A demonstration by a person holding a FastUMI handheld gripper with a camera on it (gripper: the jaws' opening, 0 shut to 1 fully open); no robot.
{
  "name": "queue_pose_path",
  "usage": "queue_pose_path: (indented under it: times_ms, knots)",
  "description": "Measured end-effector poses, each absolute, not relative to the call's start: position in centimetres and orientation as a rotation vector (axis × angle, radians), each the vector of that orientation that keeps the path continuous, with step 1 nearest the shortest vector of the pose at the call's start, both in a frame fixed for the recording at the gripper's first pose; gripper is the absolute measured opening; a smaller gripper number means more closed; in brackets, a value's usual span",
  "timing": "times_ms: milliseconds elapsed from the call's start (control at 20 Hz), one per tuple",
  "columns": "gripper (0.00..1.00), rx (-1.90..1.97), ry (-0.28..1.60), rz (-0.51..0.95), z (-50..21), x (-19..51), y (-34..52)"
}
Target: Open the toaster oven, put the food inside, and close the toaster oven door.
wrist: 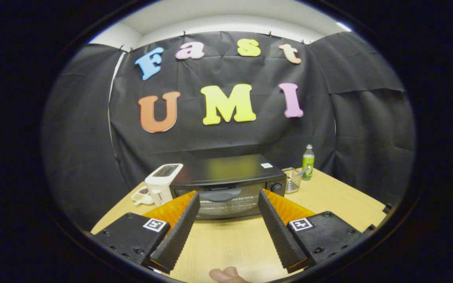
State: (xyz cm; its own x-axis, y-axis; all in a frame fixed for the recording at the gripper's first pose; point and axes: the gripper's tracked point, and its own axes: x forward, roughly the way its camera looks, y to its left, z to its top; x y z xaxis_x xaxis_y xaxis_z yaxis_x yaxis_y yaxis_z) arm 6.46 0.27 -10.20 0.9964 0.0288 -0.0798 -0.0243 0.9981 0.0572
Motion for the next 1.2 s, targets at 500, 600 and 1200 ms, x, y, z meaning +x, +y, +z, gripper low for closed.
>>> queue_pose_path:
  times_ms: [500, 600, 1200]
  knots:
    - [0.98, 0.033, -0.043, 0.017, -3.4, -2.4, -2.9]
    - [0.98, 0.029, -0.065, 0.033, -2.9, -2.8, -2.7]
    - [0.98, -0.021, -0.062, 0.076, -3.6, -2.6, -0.8]
